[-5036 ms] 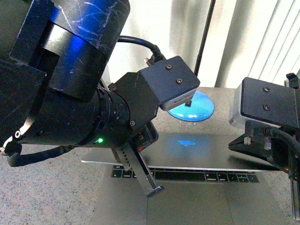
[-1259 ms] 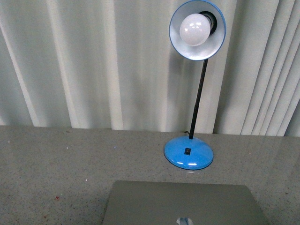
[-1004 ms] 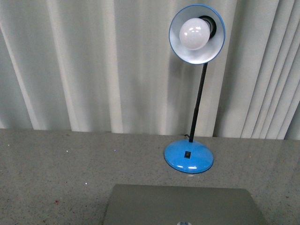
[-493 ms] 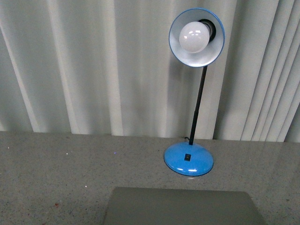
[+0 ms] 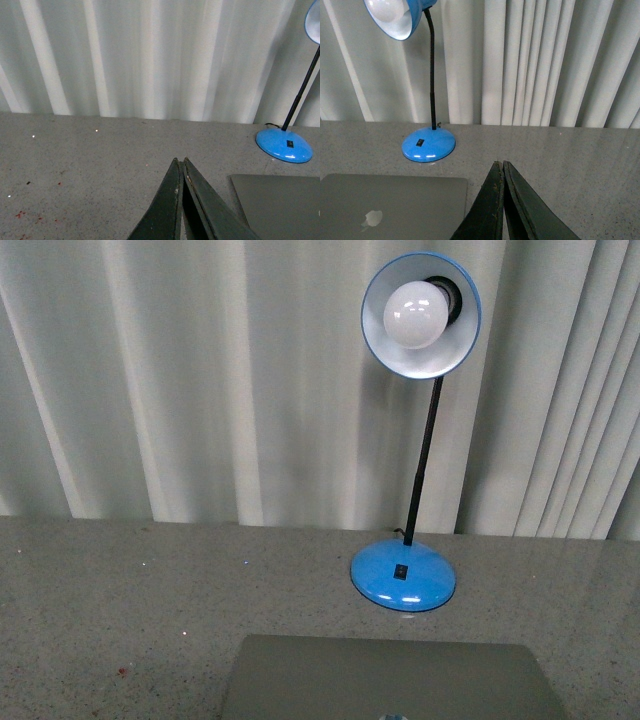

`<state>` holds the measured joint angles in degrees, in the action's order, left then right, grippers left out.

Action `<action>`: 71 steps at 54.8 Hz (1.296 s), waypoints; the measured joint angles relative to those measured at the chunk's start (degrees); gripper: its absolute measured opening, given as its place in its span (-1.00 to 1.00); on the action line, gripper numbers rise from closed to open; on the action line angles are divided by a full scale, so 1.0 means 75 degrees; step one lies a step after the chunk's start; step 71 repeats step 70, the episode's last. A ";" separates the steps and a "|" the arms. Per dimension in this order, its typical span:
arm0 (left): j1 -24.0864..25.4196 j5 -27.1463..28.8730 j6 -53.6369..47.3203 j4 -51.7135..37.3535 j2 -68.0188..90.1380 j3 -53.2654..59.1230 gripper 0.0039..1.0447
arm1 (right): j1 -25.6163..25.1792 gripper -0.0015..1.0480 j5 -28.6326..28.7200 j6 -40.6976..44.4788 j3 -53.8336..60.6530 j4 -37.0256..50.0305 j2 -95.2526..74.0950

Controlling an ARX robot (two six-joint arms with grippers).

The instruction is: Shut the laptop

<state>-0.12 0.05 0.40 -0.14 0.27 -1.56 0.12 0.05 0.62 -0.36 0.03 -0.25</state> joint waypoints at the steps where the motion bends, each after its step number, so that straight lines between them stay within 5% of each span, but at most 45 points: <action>1: 0.0000 0.0000 0.0000 0.0006 0.0003 0.0000 -0.94 | 0.0000 -0.94 0.0000 0.0000 0.0000 0.0000 0.0000; 20: 0.0000 -0.0003 0.0003 0.0017 -0.0009 0.0000 -0.91 | 0.0000 -0.92 0.0000 0.0006 0.0000 0.0000 0.0000; 35: 0.0000 -0.0003 0.0003 0.0015 -0.0009 0.0000 -0.02 | 0.0000 -0.03 0.0000 0.0003 0.0000 0.0000 0.0000; 46: 0.0000 -0.0003 0.0000 0.0015 -0.0009 0.0000 0.89 | 0.0000 0.84 0.0000 0.0000 0.0000 0.0000 0.0000; 71: 0.0000 -0.0003 -0.0017 0.0015 -0.0009 0.0000 0.87 | 0.0000 0.86 0.0000 -0.0003 0.0000 0.0000 0.0000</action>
